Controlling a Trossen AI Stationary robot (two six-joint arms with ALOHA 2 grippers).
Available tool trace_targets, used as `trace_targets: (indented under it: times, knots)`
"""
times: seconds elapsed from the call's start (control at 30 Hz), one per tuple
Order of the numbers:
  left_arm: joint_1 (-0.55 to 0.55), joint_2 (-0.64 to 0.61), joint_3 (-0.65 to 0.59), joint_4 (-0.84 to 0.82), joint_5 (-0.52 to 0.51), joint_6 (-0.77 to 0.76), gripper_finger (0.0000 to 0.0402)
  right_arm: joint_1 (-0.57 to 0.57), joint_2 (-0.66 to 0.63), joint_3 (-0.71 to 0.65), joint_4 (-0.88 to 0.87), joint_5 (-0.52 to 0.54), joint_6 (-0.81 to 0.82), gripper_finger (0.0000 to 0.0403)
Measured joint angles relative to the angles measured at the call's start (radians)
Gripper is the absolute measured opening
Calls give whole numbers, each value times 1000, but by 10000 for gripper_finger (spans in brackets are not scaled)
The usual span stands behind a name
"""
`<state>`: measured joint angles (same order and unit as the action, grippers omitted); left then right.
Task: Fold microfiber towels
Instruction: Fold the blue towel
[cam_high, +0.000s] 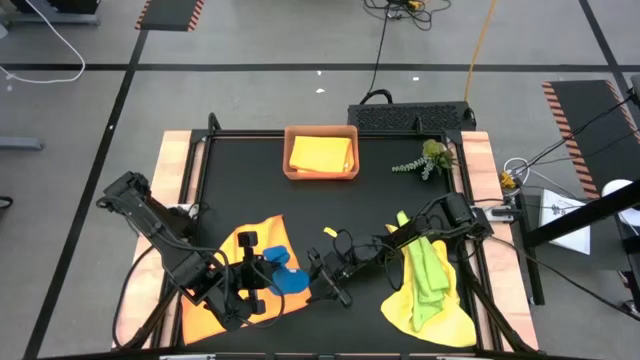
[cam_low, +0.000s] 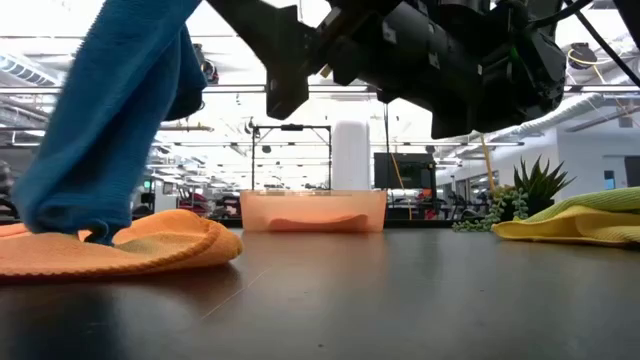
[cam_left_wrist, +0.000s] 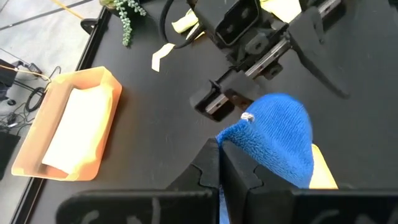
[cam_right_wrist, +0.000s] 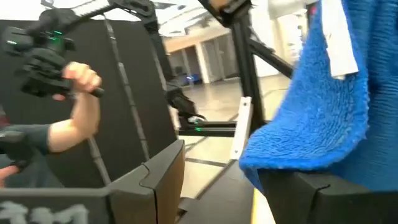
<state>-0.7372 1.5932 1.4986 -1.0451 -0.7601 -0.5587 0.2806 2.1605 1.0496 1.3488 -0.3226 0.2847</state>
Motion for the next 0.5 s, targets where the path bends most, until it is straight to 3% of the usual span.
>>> trace_targets:
  times: [0.13, 0.33, 0.5]
  knots:
    - [0, 0, 0, 1, 0, -1, 9, -3, 0, 0, -15, 89, -33, 185]
    - [0, 0, 0, 1, 0, -1, 6, -6, 0, 0, 10, 114, -40, 181]
    - [0, 0, 0, 1, 2, -2, 9, -7, 0, 0, 19, 116, -38, 141]
